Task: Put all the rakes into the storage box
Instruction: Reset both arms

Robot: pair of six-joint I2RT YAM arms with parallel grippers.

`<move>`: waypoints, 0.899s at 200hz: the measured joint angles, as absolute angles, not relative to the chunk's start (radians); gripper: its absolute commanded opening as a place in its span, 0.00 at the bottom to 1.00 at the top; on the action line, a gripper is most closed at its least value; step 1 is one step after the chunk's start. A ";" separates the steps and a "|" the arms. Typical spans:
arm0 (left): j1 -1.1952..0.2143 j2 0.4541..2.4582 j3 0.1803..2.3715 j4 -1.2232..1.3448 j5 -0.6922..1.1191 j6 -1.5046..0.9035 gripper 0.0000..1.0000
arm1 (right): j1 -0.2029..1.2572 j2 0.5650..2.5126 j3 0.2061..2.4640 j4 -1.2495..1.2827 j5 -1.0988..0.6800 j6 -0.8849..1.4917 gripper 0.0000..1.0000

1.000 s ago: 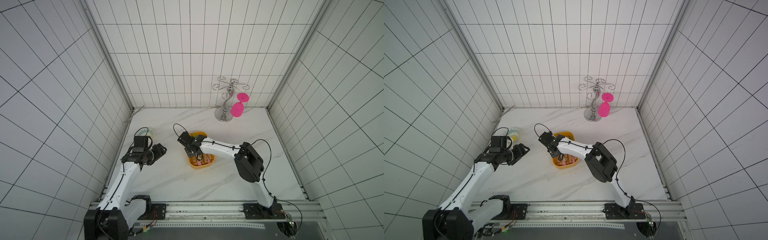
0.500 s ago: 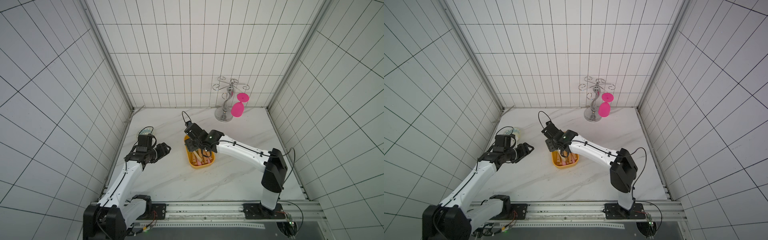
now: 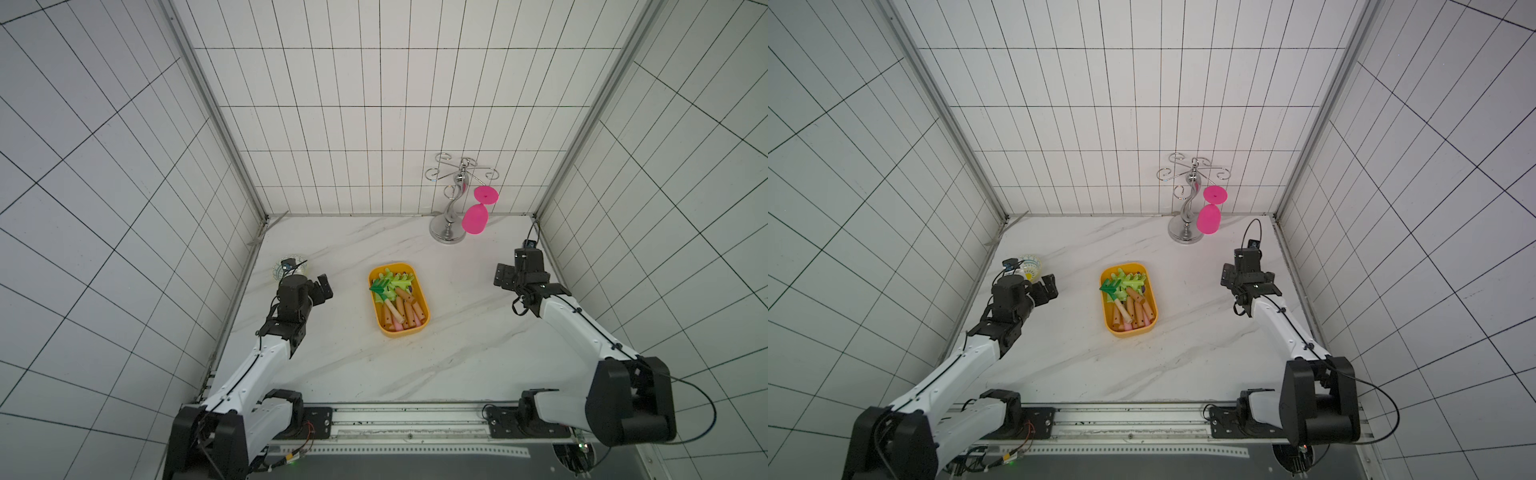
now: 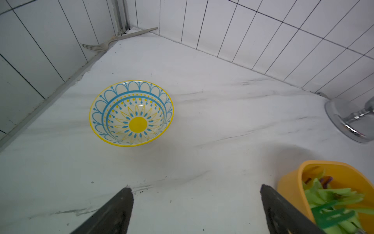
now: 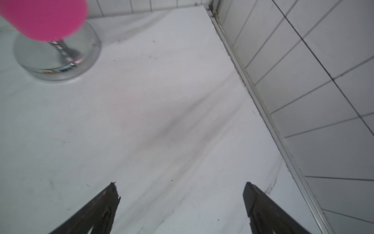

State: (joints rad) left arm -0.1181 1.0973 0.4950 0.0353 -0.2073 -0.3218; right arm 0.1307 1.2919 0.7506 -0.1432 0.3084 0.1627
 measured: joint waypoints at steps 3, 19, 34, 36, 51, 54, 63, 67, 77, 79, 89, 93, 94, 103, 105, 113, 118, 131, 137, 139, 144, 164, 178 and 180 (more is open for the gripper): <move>-0.115 1.111 0.495 0.048 -0.213 -0.314 0.99 | 0.121 1.292 0.731 -0.118 0.307 0.157 0.99; -0.094 1.190 0.490 0.151 -0.248 -0.262 0.99 | 0.088 1.305 0.625 0.030 0.292 0.123 0.99; -0.061 1.232 0.463 0.262 -0.253 -0.228 0.99 | 0.077 1.333 0.539 0.197 0.280 0.099 0.99; -0.055 1.235 0.457 0.277 -0.252 -0.226 0.99 | 0.076 1.337 0.526 0.227 0.278 0.096 0.99; -0.005 1.278 0.410 0.401 -0.240 -0.210 0.99 | 0.071 1.388 0.482 0.366 0.252 0.063 0.99; 0.002 1.287 0.404 0.416 -0.238 -0.209 0.98 | 0.070 1.402 0.479 0.389 0.245 0.059 0.99; 0.025 1.318 0.392 0.460 -0.224 -0.203 0.99 | 0.066 1.441 0.479 0.457 0.225 0.042 0.99; 0.032 1.336 0.392 0.480 -0.214 -0.196 0.99 | 0.063 1.460 0.479 0.492 0.217 0.038 0.99; 0.036 1.375 0.394 0.534 -0.189 -0.181 0.99 | 0.050 1.493 0.482 0.540 0.190 0.033 0.99; 0.037 1.385 0.395 0.547 -0.185 -0.176 0.99 | 0.045 1.497 0.482 0.546 0.183 0.033 0.99; 0.036 1.426 0.398 0.601 -0.164 -0.164 0.99 | 0.020 1.509 0.479 0.579 0.141 0.033 0.99; 0.036 1.445 0.398 0.625 -0.155 -0.159 0.99 | 0.009 1.513 0.479 0.593 0.122 0.033 0.99; 0.036 1.448 0.398 0.630 -0.155 -0.158 0.99 | 0.006 1.514 0.479 0.597 0.116 0.034 0.99; 0.033 1.488 0.397 0.682 -0.144 -0.147 0.99 | -0.021 1.523 0.472 0.653 0.066 0.032 0.99; 0.032 1.498 0.397 0.693 -0.141 -0.144 0.99 | -0.024 1.525 0.471 0.663 0.061 0.032 0.99; 0.027 1.536 0.397 0.739 -0.133 -0.129 0.99 | -0.040 1.532 0.465 0.701 0.020 0.030 0.99; 0.024 1.555 0.398 0.756 -0.131 -0.122 0.99 | -0.047 1.533 0.464 0.706 0.004 0.028 0.99; 0.015 1.581 0.399 0.773 -0.134 -0.111 0.99 | -0.054 1.535 0.461 0.733 -0.036 0.027 0.99; 0.011 1.582 0.403 0.768 -0.134 -0.110 0.99 | -0.055 1.536 0.461 0.746 -0.050 0.026 0.99; 0.010 1.582 0.406 0.765 -0.135 -0.110 0.99 | -0.055 1.536 0.461 0.749 -0.056 0.026 0.99; 0.008 1.581 0.412 0.759 -0.136 -0.110 0.99 | -0.055 1.536 0.461 0.755 -0.065 0.025 0.99; 0.008 1.580 0.437 0.757 -0.143 -0.111 0.99 | -0.055 1.536 0.460 0.773 -0.091 0.021 0.99; 0.008 1.579 0.443 0.757 -0.154 -0.111 0.99 | -0.055 1.536 0.460 0.778 -0.097 0.019 0.99; 0.008 1.579 0.443 0.757 -0.154 -0.111 0.99 | -0.055 1.536 0.460 0.778 -0.098 0.018 0.99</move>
State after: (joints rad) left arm 0.0082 1.5791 0.4435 0.7570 -0.1543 -0.1112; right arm -0.0551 1.5360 0.4599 0.7784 -0.0982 0.0181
